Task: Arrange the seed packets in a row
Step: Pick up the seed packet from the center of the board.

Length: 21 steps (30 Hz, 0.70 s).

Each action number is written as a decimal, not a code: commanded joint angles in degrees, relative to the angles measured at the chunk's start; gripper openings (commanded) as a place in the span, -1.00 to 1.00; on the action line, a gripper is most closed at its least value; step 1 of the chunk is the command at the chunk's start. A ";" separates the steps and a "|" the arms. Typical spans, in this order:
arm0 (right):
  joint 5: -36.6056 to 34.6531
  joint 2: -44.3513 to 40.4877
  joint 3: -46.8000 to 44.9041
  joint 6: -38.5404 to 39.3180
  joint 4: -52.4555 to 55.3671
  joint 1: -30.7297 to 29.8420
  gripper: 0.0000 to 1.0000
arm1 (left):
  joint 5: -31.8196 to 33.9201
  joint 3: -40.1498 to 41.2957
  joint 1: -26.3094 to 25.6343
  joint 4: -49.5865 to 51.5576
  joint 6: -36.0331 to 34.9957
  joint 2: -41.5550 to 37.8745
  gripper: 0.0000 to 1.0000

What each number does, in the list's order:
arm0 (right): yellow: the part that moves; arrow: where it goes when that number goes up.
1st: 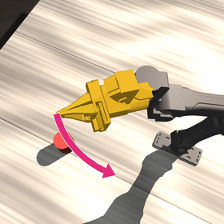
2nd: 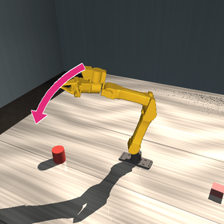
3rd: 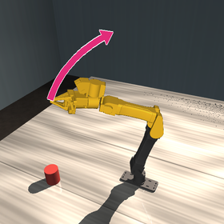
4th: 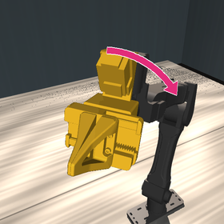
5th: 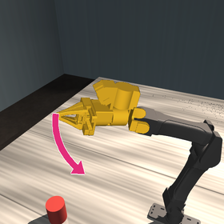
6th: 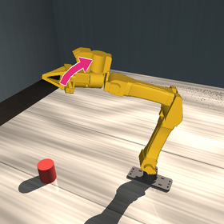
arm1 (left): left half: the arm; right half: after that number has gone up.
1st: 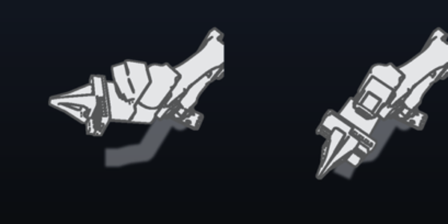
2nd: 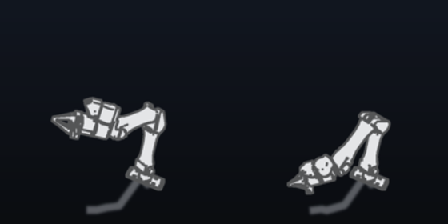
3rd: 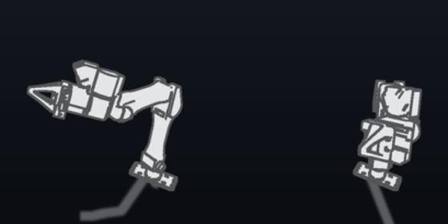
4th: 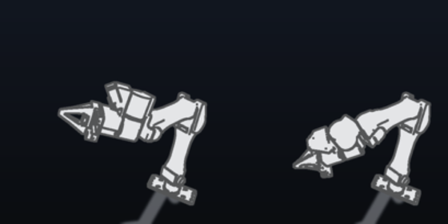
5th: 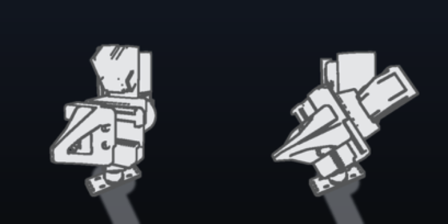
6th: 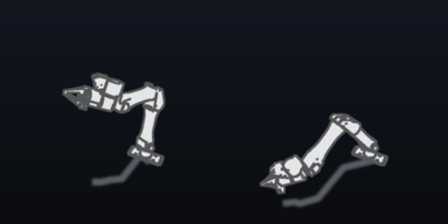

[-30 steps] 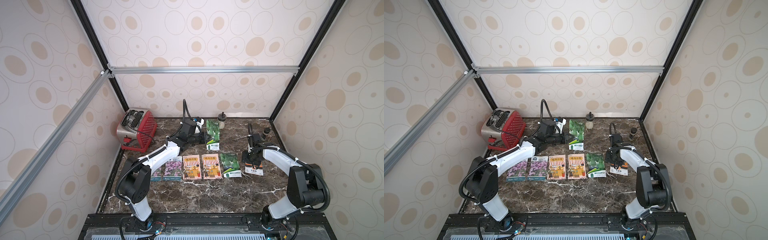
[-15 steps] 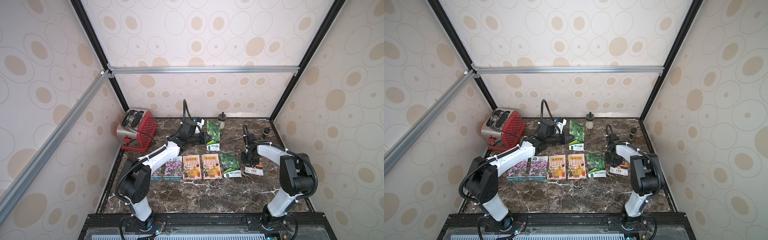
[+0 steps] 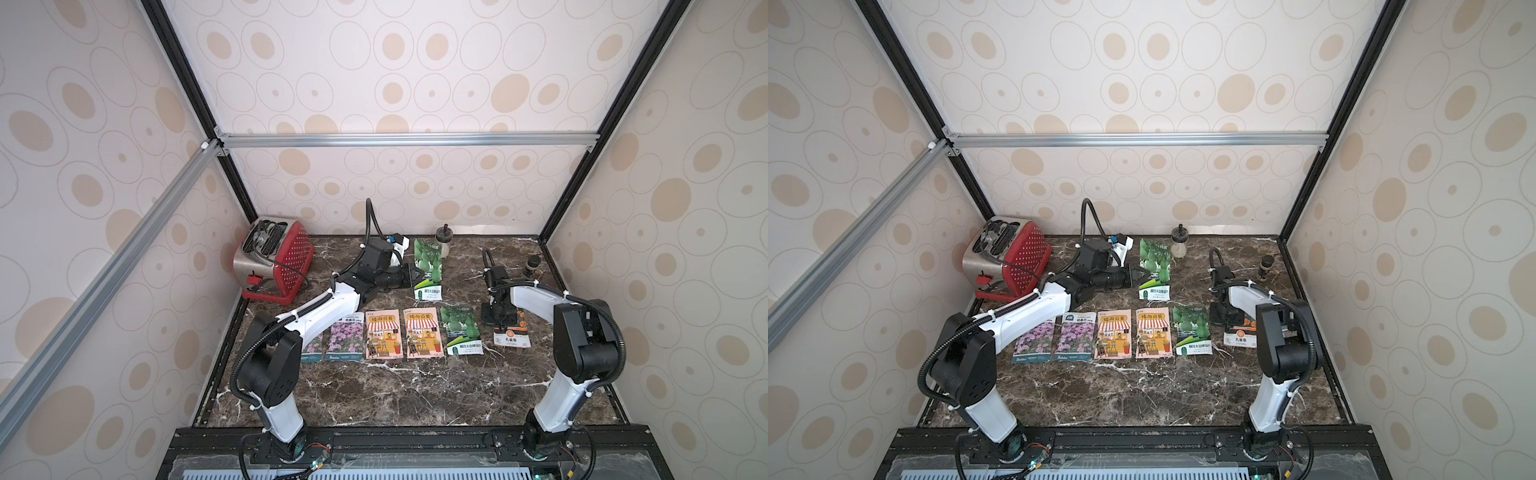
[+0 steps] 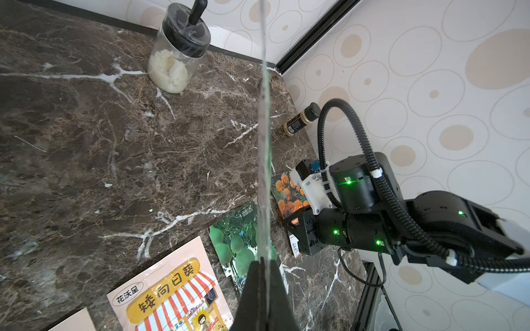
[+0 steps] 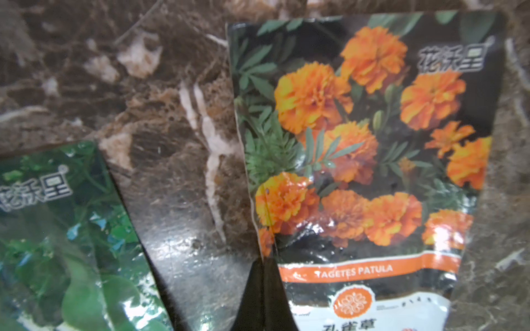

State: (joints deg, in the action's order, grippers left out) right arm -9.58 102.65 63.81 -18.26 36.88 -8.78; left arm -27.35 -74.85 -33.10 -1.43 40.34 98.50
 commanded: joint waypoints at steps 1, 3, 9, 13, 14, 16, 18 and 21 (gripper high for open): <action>-3.04 -3.55 -1.37 0.82 1.90 -0.45 -1.00 | -0.17 -0.63 -0.33 -3.53 3.71 1.62 -1.00; -4.37 -5.43 -1.56 1.41 3.18 -0.37 -1.00 | 0.51 -1.19 -1.18 -4.10 5.32 2.80 -1.00; -6.28 -11.53 -2.29 2.34 5.93 1.79 -1.00 | 1.61 -6.22 -5.64 -4.40 8.01 8.65 -1.00; -6.04 -15.05 -2.66 3.03 7.26 4.36 -1.00 | 1.62 -9.69 -8.14 -6.25 11.29 13.98 -1.00; -6.32 -15.65 -2.68 3.07 7.59 4.89 -1.00 | 1.52 -10.57 -8.88 -6.95 12.00 15.28 -1.00; -5.29 -16.81 -2.64 3.12 7.93 5.94 -1.00 | 2.08 -12.46 -10.24 -7.07 12.62 17.57 -1.00; -4.86 -17.82 -1.96 3.18 8.96 6.64 -1.00 | 2.77 -14.47 -11.76 -7.51 13.54 20.01 -1.00; -5.46 -19.56 -0.91 3.46 10.25 7.30 -1.00 | 3.74 -16.60 -13.57 -9.27 16.34 23.34 -1.00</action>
State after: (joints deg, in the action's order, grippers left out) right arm -14.63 85.23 62.02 -15.73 43.75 -1.98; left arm -25.32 -87.79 -45.19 -7.11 52.93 120.09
